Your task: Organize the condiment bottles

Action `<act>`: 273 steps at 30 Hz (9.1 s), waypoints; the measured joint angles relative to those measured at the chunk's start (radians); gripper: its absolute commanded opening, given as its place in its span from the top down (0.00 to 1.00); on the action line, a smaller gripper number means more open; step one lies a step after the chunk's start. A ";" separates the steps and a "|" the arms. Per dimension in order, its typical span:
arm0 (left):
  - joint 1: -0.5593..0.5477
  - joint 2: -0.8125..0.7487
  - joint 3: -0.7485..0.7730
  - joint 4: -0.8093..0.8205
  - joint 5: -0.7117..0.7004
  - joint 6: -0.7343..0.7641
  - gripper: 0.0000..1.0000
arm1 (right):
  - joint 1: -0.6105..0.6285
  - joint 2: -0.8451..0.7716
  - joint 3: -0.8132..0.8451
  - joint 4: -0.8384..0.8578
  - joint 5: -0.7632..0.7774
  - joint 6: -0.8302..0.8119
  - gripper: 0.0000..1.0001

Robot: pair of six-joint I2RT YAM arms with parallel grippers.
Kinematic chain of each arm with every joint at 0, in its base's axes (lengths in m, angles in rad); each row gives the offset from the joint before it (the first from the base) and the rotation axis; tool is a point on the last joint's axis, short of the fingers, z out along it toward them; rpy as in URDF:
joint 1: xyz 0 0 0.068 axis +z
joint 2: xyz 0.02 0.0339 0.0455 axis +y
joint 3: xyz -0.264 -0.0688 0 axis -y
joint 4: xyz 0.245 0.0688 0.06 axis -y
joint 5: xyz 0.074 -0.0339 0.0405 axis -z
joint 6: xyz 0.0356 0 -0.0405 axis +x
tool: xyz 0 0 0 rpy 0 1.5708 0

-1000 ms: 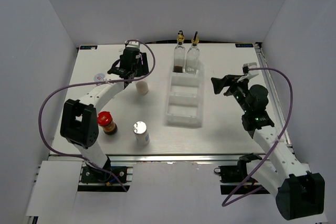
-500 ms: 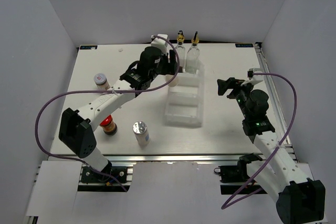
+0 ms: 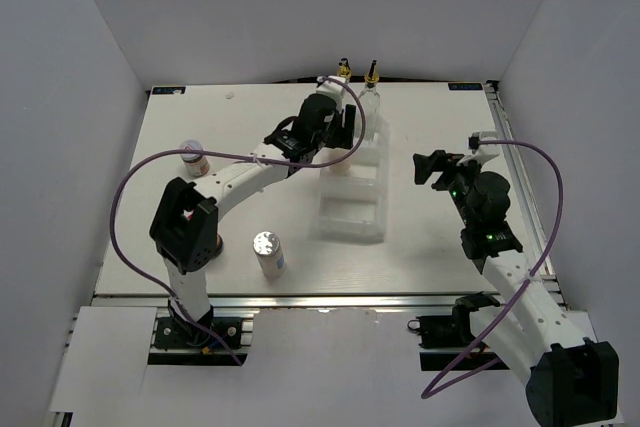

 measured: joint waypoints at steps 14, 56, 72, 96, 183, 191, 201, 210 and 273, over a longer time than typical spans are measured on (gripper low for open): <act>-0.006 0.072 0.074 -0.049 -0.026 -0.003 0.02 | -0.001 -0.076 0.001 -0.012 -0.327 -0.058 0.11; 0.288 -0.788 -0.594 -0.259 -0.491 -0.410 0.02 | 0.893 0.886 0.602 -0.144 -0.603 -0.451 0.81; 0.288 -0.839 -0.632 -0.242 -0.473 -0.397 0.02 | 0.579 0.400 0.442 -0.101 -0.178 -0.241 0.93; 0.288 -0.768 -0.646 -0.200 -0.444 -0.359 0.02 | 0.129 0.656 0.510 -0.039 -0.086 -0.156 0.98; -0.105 -0.496 -0.335 -0.306 0.036 -0.222 1.00 | 0.016 0.162 0.172 -0.139 0.320 0.029 0.11; -0.129 -0.375 -0.297 -0.313 0.040 -0.181 0.91 | 0.010 0.164 0.165 -0.140 0.292 0.031 0.11; -0.151 -0.229 -0.273 -0.294 -0.046 -0.169 0.47 | 0.004 0.209 0.165 -0.140 0.261 0.029 0.10; -0.164 -0.093 -0.165 -0.316 -0.108 -0.147 0.02 | 0.000 0.262 0.166 -0.149 0.257 0.016 0.11; 0.739 0.087 -0.117 -0.161 -0.077 -0.046 1.00 | -0.002 0.224 0.167 -0.163 0.160 -0.056 0.11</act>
